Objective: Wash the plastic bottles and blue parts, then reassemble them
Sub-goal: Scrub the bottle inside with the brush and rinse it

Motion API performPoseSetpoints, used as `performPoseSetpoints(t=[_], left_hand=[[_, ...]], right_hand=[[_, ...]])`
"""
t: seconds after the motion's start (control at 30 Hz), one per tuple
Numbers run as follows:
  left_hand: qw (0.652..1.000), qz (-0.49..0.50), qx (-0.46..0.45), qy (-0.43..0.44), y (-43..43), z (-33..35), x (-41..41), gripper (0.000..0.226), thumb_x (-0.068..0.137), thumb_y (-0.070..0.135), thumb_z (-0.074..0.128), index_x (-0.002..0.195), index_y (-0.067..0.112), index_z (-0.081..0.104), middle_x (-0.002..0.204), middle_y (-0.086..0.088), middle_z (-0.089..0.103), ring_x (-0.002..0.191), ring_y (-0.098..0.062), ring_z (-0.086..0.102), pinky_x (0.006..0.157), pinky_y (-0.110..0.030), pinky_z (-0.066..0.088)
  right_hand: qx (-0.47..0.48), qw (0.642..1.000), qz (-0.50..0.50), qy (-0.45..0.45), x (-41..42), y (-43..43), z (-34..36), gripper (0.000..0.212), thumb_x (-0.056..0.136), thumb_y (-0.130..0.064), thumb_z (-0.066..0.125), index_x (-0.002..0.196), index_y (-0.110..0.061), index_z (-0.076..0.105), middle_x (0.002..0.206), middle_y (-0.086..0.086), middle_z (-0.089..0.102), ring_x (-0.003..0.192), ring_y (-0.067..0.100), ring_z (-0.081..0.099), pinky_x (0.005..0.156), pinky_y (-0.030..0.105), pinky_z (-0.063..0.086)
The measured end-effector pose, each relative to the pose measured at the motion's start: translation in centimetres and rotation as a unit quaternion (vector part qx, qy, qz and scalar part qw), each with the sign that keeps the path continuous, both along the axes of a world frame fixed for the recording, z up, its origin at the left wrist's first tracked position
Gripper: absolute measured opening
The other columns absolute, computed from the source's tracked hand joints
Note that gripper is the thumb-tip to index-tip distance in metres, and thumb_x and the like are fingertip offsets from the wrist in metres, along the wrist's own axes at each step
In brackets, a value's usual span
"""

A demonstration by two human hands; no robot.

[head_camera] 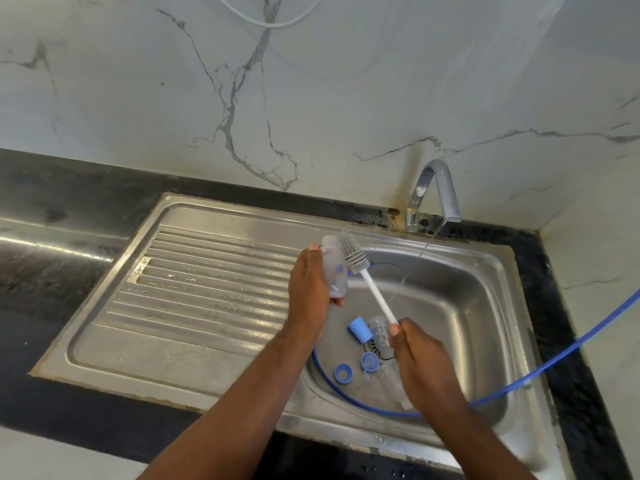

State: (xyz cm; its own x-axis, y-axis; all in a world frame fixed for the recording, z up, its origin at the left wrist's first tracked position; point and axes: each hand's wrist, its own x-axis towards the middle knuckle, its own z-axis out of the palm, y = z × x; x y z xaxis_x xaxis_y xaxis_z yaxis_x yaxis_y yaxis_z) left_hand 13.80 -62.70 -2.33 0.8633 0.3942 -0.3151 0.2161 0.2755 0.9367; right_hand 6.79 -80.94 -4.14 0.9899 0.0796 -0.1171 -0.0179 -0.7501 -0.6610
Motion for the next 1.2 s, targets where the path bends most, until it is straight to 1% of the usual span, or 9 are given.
performPoseSetpoints(t=[0.13, 0.27, 0.43, 0.57, 0.67, 0.77, 0.9, 1.0, 1.2], left_hand=[[1.0, 0.008, 0.014, -0.011, 0.5, 0.5, 0.3, 0.035, 0.109, 0.042, 0.037, 0.106, 0.017, 0.062, 0.092, -0.011, 0.069, 0.071, -0.021, 0.069, 0.05, -0.033, 0.054], [0.997, 0.0, 0.075, -0.022, 0.2, 0.9, -0.1, 0.03, 0.11, 0.038, 0.034, 0.108, 0.024, 0.061, 0.089, 0.0, 0.068, 0.069, -0.011, 0.066, 0.05, -0.033, 0.055], [0.998, 0.003, 0.032, -0.052, 1.3, 1.7, 0.6, 0.035, 0.112, 0.036, 0.027, 0.114, 0.025, 0.061, 0.088, 0.0, 0.068, 0.073, -0.015, 0.065, 0.052, -0.026, 0.053], [0.999, -0.027, -0.008, -0.028, 0.6, 2.1, 0.6, 0.05, 0.107, 0.055, 0.015, 0.105, 0.032, 0.06, 0.089, -0.004, 0.067, 0.076, -0.02, 0.06, 0.053, -0.027, 0.047], [0.999, -0.038, 0.005, -0.032, 1.0, 1.8, 0.7, 0.055, 0.104, 0.058, 0.01, 0.104, 0.03, 0.058, 0.092, -0.007, 0.067, 0.077, -0.018, 0.062, 0.053, -0.023, 0.049], [0.998, -0.053, 0.016, -0.016, 0.4, 1.6, 0.3, 0.061, 0.092, 0.072, 0.014, 0.102, 0.034, 0.061, 0.093, -0.017, 0.067, 0.079, -0.023, 0.061, 0.056, -0.028, 0.048], [0.997, -0.049, 0.044, -0.026, 1.0, 1.2, 0.3, 0.061, 0.09, 0.071, 0.013, 0.098, 0.036, 0.063, 0.087, 0.0, 0.07, 0.079, -0.016, 0.065, 0.065, -0.032, 0.05], [0.993, -0.082, 0.081, -0.017, 1.0, 0.8, 0.1, 0.073, 0.084, 0.084, 0.015, 0.101, 0.035, 0.067, 0.092, -0.011, 0.071, 0.079, -0.021, 0.063, 0.065, -0.034, 0.048], [0.997, -0.075, 0.017, -0.019, 2.1, 1.7, 0.7, 0.053, 0.11, 0.044, 0.021, 0.098, 0.017, 0.065, 0.082, -0.009, 0.068, 0.069, -0.019, 0.063, 0.058, -0.031, 0.05]], right_hand=[[-0.019, 0.999, 0.037, 0.027, -1.1, 0.7, 0.6, 0.031, 0.105, -0.042, 0.036, 0.074, -0.038, 0.039, 0.067, -0.02, 0.059, 0.063, 0.0, 0.055, 0.051, 0.019, 0.034], [-0.024, 1.0, 0.014, 0.0, -0.1, 0.9, 0.9, 0.034, 0.105, -0.042, 0.034, 0.073, -0.029, 0.034, 0.058, -0.005, 0.049, 0.055, 0.009, 0.048, 0.052, 0.024, 0.034], [-0.086, 0.996, 0.03, 0.024, -1.3, 1.6, 0.8, 0.03, 0.105, -0.044, 0.03, 0.081, -0.026, 0.035, 0.062, -0.006, 0.049, 0.057, 0.009, 0.048, 0.057, 0.028, 0.037], [-0.08, 0.996, 0.02, 0.028, 0.0, 1.4, 1.7, 0.034, 0.106, -0.044, 0.03, 0.075, -0.032, 0.031, 0.06, -0.007, 0.049, 0.057, 0.008, 0.047, 0.052, 0.026, 0.03], [-0.099, 0.994, 0.036, 0.041, -0.4, 1.6, 1.6, 0.03, 0.106, -0.046, 0.028, 0.08, -0.032, 0.033, 0.062, -0.007, 0.05, 0.062, 0.011, 0.051, 0.059, 0.033, 0.037], [-0.088, 0.996, 0.007, 0.021, 1.0, 1.1, 1.3, 0.031, 0.106, -0.044, 0.029, 0.079, -0.028, 0.032, 0.062, -0.006, 0.05, 0.064, 0.018, 0.053, 0.061, 0.036, 0.042], [-0.117, 0.992, 0.043, 0.027, -0.3, 1.8, 1.3, 0.026, 0.106, -0.046, 0.029, 0.084, -0.032, 0.031, 0.063, -0.007, 0.047, 0.059, 0.009, 0.047, 0.058, 0.032, 0.036], [-0.106, 0.994, 0.021, 0.014, 0.9, 1.3, 1.3, 0.03, 0.106, -0.046, 0.028, 0.081, -0.029, 0.032, 0.06, -0.006, 0.048, 0.061, 0.013, 0.05, 0.06, 0.034, 0.038], [-0.087, 0.995, 0.046, 0.018, -0.1, 1.1, 1.8, 0.026, 0.105, -0.046, 0.03, 0.086, -0.03, 0.035, 0.063, -0.008, 0.05, 0.06, 0.011, 0.051, 0.058, 0.032, 0.041]])
